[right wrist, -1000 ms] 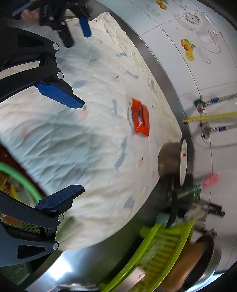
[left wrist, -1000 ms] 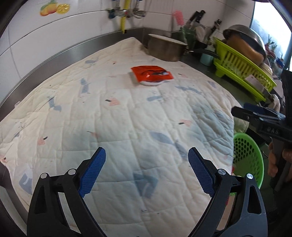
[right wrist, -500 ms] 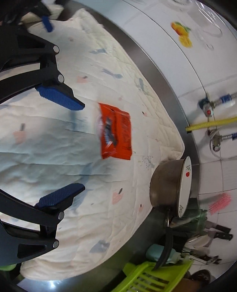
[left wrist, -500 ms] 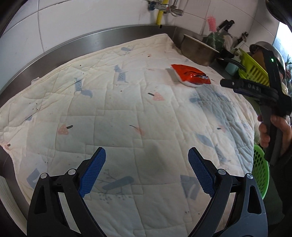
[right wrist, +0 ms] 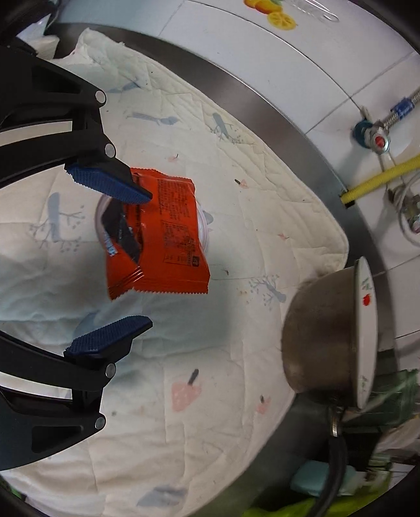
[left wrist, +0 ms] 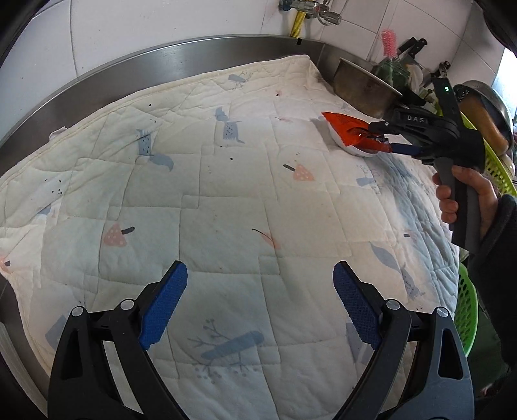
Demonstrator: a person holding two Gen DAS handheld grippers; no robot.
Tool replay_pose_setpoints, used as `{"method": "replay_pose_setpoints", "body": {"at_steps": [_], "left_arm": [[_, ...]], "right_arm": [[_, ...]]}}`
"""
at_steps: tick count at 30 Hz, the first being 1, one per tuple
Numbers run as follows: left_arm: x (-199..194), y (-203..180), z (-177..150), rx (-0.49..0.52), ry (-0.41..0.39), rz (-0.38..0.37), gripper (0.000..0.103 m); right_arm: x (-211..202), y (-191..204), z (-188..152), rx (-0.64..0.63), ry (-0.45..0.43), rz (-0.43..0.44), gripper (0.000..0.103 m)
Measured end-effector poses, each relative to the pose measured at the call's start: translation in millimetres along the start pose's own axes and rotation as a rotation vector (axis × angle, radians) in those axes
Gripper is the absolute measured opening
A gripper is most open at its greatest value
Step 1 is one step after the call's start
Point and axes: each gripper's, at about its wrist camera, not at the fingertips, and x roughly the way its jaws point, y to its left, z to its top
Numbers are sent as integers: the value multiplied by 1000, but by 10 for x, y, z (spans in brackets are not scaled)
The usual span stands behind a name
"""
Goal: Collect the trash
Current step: 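Move both tools back over the quilt toward the orange snack packet, then grasp the orange snack packet with the right tool while the left tool grasps the white lid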
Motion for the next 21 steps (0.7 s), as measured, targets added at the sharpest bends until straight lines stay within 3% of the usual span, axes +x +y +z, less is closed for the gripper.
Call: {"method": "replay_pose_setpoints", "body": {"at_steps": [2, 5, 10, 13, 21], "left_arm": [[13, 25, 11, -5, 2, 1, 91], [31, 53, 20, -12, 3, 2, 91], [63, 69, 21, -11, 9, 8, 91], [68, 57, 38, -6, 6, 11, 91], [35, -54, 193, 36, -24, 4, 90]], "right_arm": [[56, -23, 0, 19, 15, 10, 67], [120, -42, -18, 36, 34, 42, 46], [58, -2, -49, 12, -3, 28, 30], [-26, 82, -67, -50, -38, -7, 23], [-314, 208, -146, -140, -107, -24, 22]]}}
